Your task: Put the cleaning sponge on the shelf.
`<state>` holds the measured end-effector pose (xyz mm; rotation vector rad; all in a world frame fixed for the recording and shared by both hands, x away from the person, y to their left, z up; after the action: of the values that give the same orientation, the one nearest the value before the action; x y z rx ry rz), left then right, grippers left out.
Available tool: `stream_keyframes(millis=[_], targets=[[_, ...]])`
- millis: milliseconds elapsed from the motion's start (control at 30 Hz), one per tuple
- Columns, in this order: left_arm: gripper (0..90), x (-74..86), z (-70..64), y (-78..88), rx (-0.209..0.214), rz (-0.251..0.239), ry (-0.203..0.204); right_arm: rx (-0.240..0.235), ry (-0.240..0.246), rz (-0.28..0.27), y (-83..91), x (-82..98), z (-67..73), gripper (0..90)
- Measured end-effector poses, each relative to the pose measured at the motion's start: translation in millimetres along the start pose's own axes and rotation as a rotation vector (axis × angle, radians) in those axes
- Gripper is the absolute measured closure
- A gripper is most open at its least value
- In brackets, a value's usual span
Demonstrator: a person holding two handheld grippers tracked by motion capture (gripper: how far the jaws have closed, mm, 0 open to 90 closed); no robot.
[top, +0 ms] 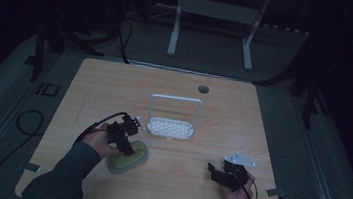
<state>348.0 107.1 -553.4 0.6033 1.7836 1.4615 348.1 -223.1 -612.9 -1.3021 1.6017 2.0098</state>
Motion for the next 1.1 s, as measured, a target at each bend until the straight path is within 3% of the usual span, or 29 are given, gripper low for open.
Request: stream_keyframes(millis=[933,1100], targets=[[61.5,-1.8,2.2,-4.7,0.002,0.120,-0.026,0.000,-0.001,0.001,0.0,0.1,0.1,30.6],[70.8,-1.7,3.1,-3.7,-0.007,0.116,-0.032,0.000,-0.002,0.001,0.1,0.1,0.2,30.6]])
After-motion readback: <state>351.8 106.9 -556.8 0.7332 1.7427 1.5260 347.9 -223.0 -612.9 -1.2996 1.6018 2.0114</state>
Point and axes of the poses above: each handheld gripper's, and its own axes: y roughly backward along the jaws, x roughly out of its underside, z roughly to its left, the point moved 8 cm from there along -y, roughly forward along the jaws, and after that the axes turned 2 degrees about -z, right-handed, at the moved point
